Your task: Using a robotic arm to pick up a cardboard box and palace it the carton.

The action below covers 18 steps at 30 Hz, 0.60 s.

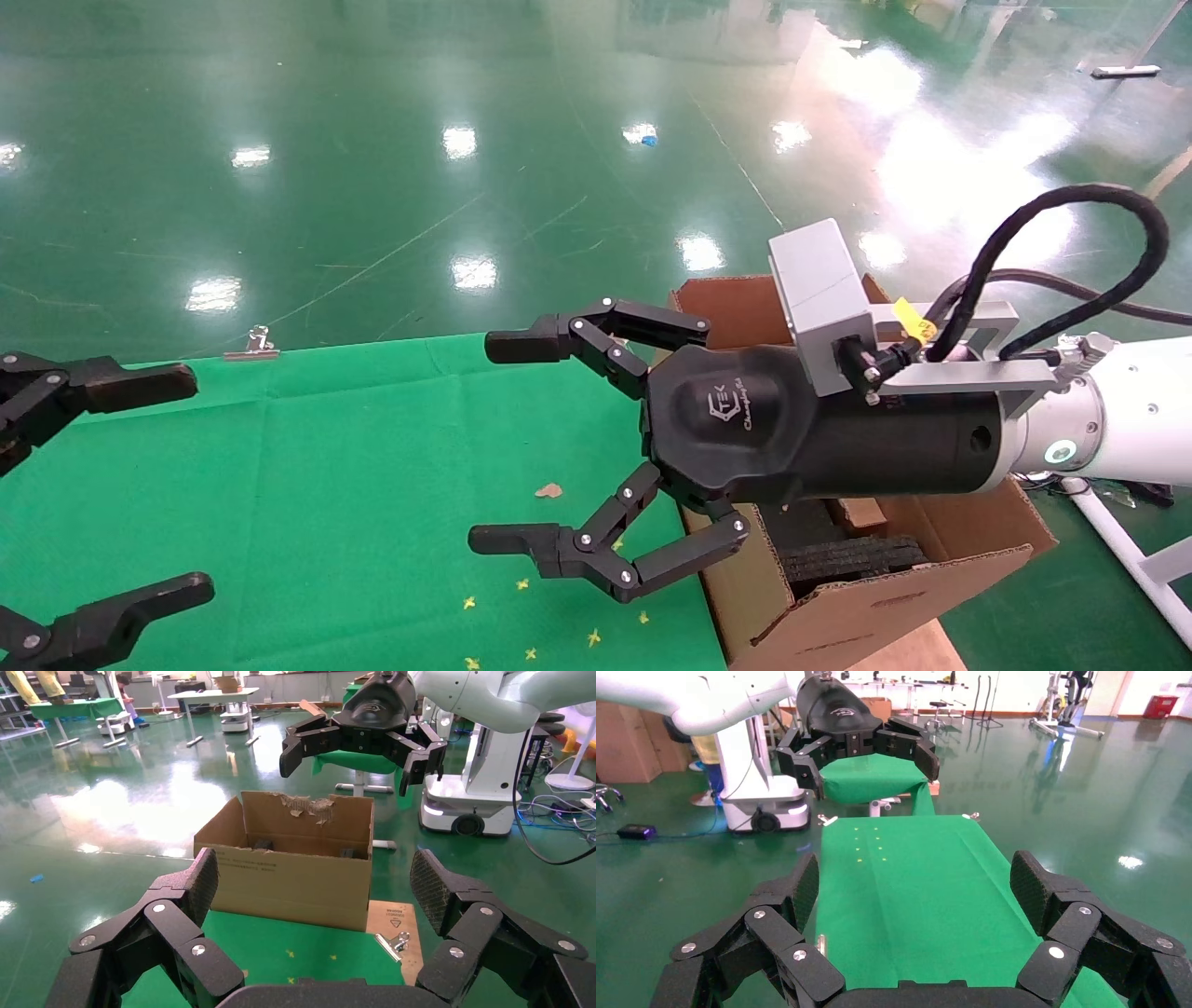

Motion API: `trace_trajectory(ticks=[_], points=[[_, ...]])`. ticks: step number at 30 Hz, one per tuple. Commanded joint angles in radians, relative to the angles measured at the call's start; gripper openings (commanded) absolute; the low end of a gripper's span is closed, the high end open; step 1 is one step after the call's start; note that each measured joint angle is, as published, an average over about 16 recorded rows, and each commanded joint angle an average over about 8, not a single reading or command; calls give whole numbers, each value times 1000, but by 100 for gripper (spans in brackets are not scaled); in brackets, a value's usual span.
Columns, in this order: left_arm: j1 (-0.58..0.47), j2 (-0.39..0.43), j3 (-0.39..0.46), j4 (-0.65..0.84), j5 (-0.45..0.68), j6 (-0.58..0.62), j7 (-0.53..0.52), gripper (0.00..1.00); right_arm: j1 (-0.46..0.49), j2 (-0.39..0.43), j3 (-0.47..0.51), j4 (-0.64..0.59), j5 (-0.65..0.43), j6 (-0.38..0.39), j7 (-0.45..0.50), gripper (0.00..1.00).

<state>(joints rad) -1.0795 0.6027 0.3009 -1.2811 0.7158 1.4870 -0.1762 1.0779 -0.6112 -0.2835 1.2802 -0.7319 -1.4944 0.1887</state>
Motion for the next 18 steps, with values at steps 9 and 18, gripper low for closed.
trace_trajectory(ticks=[9,18], points=[[0,0,0,0,0,0,0,100,0,0,0,0,0,0,0,100],[0,0,0,0,0,0,0,100,0,0,0,0,0,0,0,100]])
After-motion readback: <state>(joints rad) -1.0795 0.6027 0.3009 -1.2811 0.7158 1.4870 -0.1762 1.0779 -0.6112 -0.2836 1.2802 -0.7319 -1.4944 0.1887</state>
